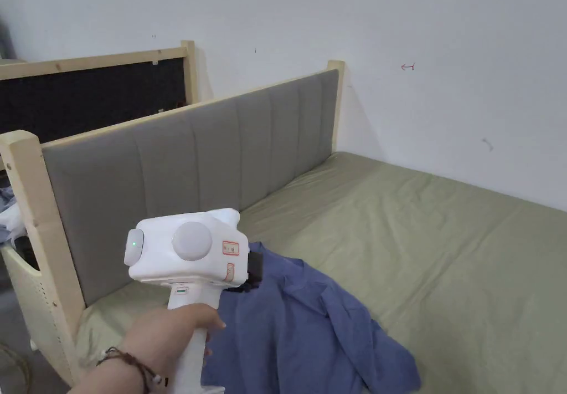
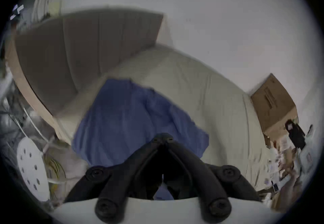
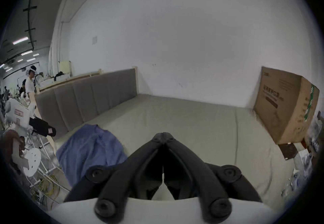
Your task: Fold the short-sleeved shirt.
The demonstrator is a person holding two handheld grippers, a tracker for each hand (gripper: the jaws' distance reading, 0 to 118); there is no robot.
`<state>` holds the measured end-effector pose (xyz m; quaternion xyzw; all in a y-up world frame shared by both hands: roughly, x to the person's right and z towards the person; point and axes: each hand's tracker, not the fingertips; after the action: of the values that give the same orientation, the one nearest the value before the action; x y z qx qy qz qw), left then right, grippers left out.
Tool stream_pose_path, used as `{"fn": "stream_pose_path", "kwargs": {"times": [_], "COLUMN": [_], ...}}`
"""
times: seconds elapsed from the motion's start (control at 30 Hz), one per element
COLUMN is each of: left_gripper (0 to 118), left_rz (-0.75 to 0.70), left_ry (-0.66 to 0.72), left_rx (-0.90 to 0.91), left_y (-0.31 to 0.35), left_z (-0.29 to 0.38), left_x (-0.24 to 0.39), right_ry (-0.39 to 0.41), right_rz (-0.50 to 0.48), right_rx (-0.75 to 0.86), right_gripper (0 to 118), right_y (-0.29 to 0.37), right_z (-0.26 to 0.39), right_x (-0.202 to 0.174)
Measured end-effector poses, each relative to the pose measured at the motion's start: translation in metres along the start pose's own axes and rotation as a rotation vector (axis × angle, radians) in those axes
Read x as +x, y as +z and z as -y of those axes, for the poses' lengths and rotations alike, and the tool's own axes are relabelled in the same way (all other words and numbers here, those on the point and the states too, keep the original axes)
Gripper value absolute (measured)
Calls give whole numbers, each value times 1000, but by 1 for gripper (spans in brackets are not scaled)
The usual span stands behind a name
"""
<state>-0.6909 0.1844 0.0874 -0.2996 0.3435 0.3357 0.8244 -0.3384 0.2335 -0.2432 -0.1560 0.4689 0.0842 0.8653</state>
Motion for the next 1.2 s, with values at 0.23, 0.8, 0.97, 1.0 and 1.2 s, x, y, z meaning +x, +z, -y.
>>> {"fn": "stream_pose_path", "kwargs": {"times": [0.23,0.8,0.97,1.0,1.2], "left_gripper": [118,118,81,57,2], "left_rz": [-157,-259,-239,-236,-205], "left_ry": [103,-192,-272,-290,-382], "left_rx": [-213,-199,-90,-79,5], "left_y": [-106,-217,-178,-169,-106], "left_z": [12,78,85,84,65], "left_x": [-39,-25,-19,-17,-6], "right_ry": [69,98,102,96,70], "right_rz": [32,47,38,37,29], "right_rx": [-126,-259,-259,-257,-227], "right_gripper": [0,0,0,0,0], "right_y": [-5,-19,-20,-19,-6], "right_z": [23,68,73,73,72], "right_x": [21,66,75,76,81]}}
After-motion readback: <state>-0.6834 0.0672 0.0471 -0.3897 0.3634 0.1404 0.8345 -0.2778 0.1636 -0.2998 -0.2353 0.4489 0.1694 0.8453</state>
